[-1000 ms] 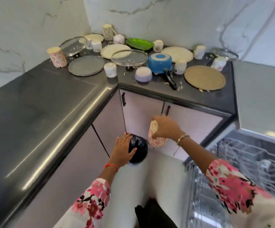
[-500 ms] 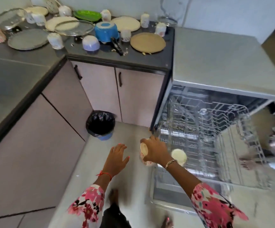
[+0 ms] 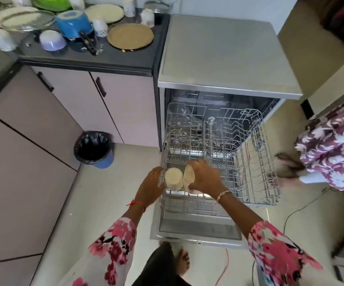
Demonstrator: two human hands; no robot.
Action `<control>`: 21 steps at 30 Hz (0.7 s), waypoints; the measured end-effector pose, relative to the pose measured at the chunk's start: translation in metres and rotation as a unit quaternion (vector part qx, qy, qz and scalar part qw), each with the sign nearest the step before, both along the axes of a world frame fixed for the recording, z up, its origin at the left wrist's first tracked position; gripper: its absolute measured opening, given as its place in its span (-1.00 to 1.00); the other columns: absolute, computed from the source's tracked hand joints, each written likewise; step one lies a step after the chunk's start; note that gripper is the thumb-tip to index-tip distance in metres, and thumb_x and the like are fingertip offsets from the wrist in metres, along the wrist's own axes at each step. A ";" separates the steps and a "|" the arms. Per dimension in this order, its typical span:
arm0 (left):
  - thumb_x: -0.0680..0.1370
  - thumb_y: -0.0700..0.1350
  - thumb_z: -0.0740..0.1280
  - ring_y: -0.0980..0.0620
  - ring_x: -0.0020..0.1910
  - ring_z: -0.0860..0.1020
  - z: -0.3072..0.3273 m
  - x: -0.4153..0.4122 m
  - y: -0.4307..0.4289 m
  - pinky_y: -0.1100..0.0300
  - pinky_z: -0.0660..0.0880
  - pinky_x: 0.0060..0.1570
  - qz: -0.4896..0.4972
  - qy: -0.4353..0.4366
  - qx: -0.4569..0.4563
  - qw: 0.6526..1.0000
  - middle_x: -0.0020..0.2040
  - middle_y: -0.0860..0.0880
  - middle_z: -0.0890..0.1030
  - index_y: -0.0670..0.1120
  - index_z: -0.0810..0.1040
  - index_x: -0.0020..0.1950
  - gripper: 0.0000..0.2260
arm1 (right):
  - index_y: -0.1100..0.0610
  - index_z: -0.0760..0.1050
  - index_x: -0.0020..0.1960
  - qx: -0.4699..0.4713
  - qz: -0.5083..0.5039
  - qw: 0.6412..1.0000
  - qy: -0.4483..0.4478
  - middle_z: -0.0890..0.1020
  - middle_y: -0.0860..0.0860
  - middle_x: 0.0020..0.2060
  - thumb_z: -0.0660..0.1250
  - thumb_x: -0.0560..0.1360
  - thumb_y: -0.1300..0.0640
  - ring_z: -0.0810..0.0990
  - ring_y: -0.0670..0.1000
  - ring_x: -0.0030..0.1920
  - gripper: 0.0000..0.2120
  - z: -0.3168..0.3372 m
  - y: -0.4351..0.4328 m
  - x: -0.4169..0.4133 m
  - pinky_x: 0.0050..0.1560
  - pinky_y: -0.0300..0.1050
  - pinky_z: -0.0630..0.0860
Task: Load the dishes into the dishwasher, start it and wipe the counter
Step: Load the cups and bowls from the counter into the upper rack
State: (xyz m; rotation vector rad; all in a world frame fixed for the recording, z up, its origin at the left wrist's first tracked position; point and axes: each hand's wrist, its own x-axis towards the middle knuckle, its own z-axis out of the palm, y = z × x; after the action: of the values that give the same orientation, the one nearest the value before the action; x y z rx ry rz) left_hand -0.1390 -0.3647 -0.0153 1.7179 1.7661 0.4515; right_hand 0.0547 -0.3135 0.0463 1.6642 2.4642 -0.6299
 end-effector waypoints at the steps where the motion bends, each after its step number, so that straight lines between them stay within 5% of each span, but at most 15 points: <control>1: 0.53 -0.21 0.28 -0.09 0.43 0.26 -0.002 0.003 0.007 0.22 0.14 0.39 0.003 -0.003 -0.005 1.000 0.44 -0.18 0.29 -0.23 0.25 0.42 -0.52 | 0.07 0.25 0.40 0.000 -0.007 1.000 -0.001 0.38 0.09 0.29 0.53 0.28 -0.02 0.39 0.10 0.28 -0.22 -0.002 0.008 0.006 0.13 0.02 0.47; 9: 0.58 -0.22 0.19 -0.08 0.50 0.11 -0.035 0.004 0.064 0.19 0.04 0.44 0.032 0.018 -0.048 0.998 0.51 -0.17 0.12 -0.23 0.07 0.49 -0.48 | 0.08 0.19 0.42 -0.005 -0.034 0.999 -0.017 0.34 0.14 0.33 0.46 0.34 -0.07 0.32 0.15 0.33 -0.23 -0.032 0.077 0.011 0.19 0.05 0.46; 16: 0.59 -0.28 0.13 -0.06 0.52 0.00 -0.071 -0.005 0.113 0.29 -0.07 0.40 0.049 -0.005 -0.094 0.994 0.53 -0.18 0.01 -0.26 -0.02 0.50 -0.47 | 0.04 0.23 0.41 -0.028 0.034 0.998 -0.051 0.28 0.14 0.35 0.44 0.38 0.00 0.28 0.14 0.35 -0.32 -0.085 0.126 -0.026 0.06 0.08 0.51; 19: 0.58 -0.34 0.10 -0.12 0.46 0.22 -0.079 -0.008 0.123 0.25 0.10 0.39 0.054 -0.030 -0.120 0.991 0.47 -0.24 0.21 -0.24 0.03 0.49 -0.50 | 0.01 0.23 0.43 -0.028 0.074 0.996 -0.041 0.26 0.20 0.34 0.45 0.37 0.03 0.27 0.19 0.35 -0.30 -0.106 0.135 -0.040 0.05 0.08 0.53; 21: 0.56 -0.37 0.11 -0.22 0.17 0.50 -0.080 -0.010 0.127 0.13 0.39 0.16 0.055 -0.044 -0.127 0.989 0.22 -0.31 0.50 -0.21 0.09 0.49 -0.50 | 0.00 0.23 0.43 -0.036 0.104 0.993 -0.044 0.26 0.22 0.35 0.45 0.38 0.06 0.23 0.20 0.38 -0.31 -0.122 0.139 -0.048 0.13 0.08 0.48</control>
State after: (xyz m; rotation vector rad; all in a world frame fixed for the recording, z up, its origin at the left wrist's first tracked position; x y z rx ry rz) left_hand -0.1493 -0.2380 -0.0957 1.4079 1.7765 0.3281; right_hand 0.0065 -0.1750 -0.0753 1.3557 2.4772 -0.5983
